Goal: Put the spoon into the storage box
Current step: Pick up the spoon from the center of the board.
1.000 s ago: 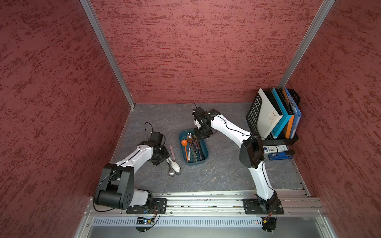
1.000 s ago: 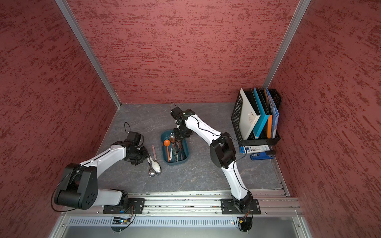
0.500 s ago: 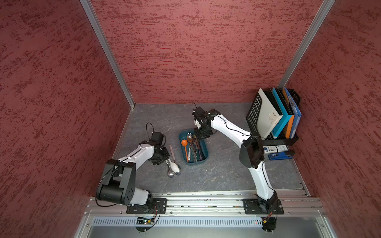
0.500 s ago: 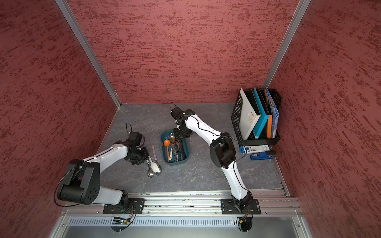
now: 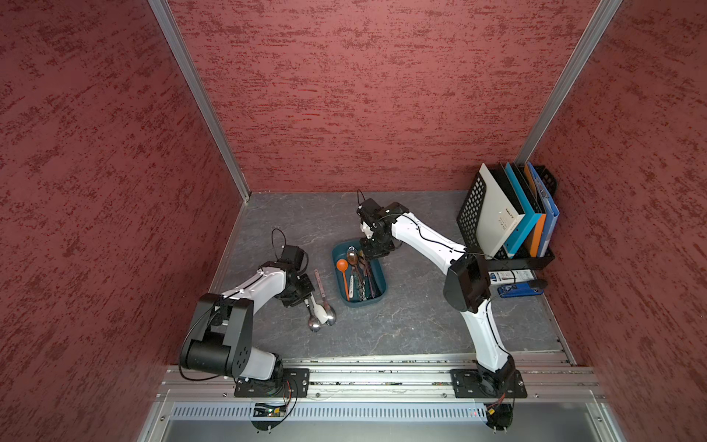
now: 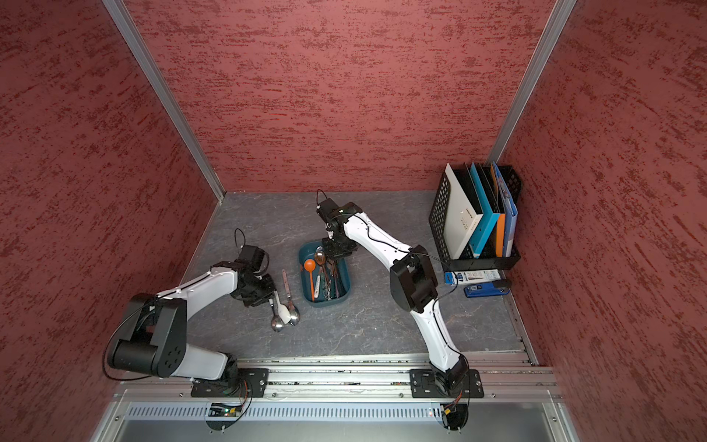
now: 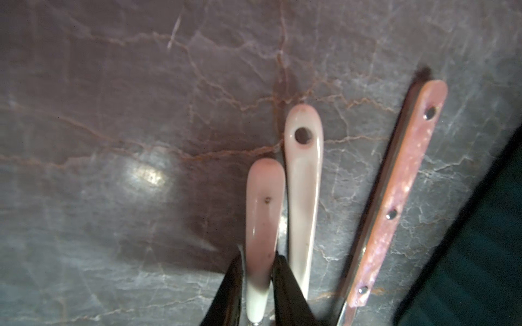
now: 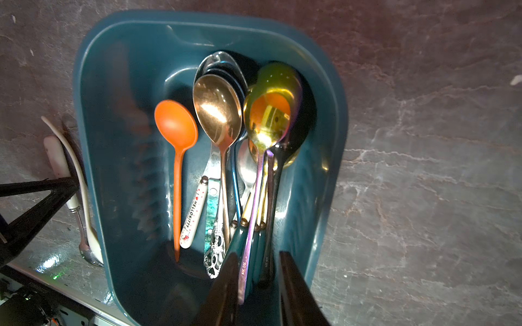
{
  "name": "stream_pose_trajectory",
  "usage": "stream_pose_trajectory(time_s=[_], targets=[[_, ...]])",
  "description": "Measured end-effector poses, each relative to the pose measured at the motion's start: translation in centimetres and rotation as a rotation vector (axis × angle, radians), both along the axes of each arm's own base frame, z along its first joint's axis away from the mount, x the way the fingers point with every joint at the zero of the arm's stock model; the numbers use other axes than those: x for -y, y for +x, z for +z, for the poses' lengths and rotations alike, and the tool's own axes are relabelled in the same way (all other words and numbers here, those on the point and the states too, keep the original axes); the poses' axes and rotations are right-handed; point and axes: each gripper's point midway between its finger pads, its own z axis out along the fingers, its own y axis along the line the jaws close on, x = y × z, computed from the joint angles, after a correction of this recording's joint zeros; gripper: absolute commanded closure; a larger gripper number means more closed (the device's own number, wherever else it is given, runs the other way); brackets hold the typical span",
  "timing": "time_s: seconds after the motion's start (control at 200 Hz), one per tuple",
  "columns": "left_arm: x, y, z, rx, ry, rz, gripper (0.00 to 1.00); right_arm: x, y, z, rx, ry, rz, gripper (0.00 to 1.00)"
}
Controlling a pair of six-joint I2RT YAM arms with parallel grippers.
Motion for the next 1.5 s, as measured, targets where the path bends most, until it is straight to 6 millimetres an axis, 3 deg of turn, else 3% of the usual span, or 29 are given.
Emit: stream_pose_trajectory(time_s=[0.506, 0.646, 0.807, 0.952, 1.137, 1.313, 1.503], targets=[[-0.3, -0.4, 0.4, -0.015, -0.008, 0.020, 0.84, 0.3, -0.5, -0.5, -0.011, -0.003, 0.005, 0.73], [-0.3, -0.2, 3.1, 0.058, -0.048, 0.077, 0.85, 0.4, -0.9, 0.2, -0.016, 0.025, -0.007, 0.71], [-0.2, 0.7, 7.3, 0.192, -0.116, 0.157, 0.86, -0.2, -1.4, 2.5, -0.005, 0.113, -0.034, 0.70], [-0.1, 1.5, 9.2, 0.238, -0.161, 0.235, 0.90, -1.0, -1.9, 4.6, 0.003, 0.211, -0.069, 0.68], [0.7, 4.0, 10.7, 0.329, -0.186, 0.323, 0.94, -1.7, -2.8, 6.2, -0.028, 0.339, -0.189, 0.66], [3.8, 8.3, 13.2, 0.505, -0.192, 0.333, 0.95, -2.0, -3.3, 7.6, -0.072, 0.480, -0.376, 0.61], [6.8, 10.7, 14.9, 0.660, -0.211, 0.384, 0.96, -2.2, -3.1, 8.4, -0.127, 0.646, -0.595, 0.61]])
